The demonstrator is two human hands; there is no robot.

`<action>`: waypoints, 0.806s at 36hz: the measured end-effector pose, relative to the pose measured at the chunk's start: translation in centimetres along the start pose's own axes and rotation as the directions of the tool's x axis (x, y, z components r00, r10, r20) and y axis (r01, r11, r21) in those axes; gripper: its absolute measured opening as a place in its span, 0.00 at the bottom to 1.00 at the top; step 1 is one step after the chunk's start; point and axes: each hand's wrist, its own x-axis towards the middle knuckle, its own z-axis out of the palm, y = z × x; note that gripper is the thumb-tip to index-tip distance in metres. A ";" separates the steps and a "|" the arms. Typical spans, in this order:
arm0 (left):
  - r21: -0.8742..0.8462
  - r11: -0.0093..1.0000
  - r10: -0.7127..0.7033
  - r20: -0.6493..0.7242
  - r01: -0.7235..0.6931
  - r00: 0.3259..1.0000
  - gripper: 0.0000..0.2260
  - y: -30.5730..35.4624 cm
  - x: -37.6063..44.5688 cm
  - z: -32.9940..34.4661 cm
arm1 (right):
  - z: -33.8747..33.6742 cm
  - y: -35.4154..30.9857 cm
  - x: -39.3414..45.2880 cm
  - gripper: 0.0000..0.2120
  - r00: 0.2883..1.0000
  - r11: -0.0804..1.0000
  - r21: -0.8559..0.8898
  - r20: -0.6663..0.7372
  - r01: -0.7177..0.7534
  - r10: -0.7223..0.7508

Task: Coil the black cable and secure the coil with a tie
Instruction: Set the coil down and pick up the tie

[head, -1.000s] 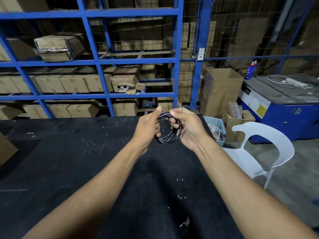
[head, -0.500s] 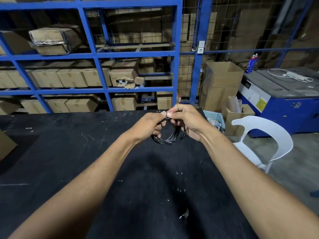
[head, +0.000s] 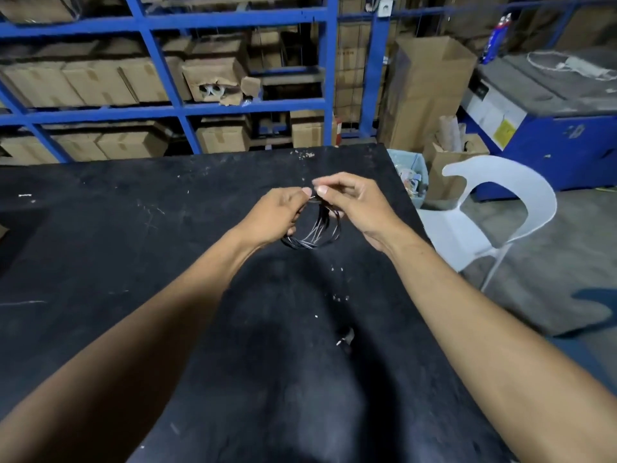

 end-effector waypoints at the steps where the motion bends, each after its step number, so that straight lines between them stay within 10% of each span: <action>1: 0.009 1.000 -0.013 -0.007 0.013 1.000 0.20 -0.7 -0.1 0.2 | -0.4 0.8 -0.2 0.06 0.999 0.999 -0.002 -0.025 -0.038 0.038; 16: -0.005 0.985 -0.174 -0.072 0.174 0.982 0.19 -10.0 -0.8 3.1 | -5.2 23.5 -10.2 0.07 0.829 0.651 -0.529 -0.223 -0.545 0.513; 29: -0.073 0.975 -0.213 -0.078 0.207 0.974 0.19 -13.6 -1.9 4.0 | -0.3 27.9 -7.9 0.10 0.733 0.533 -0.520 -0.331 -0.667 0.594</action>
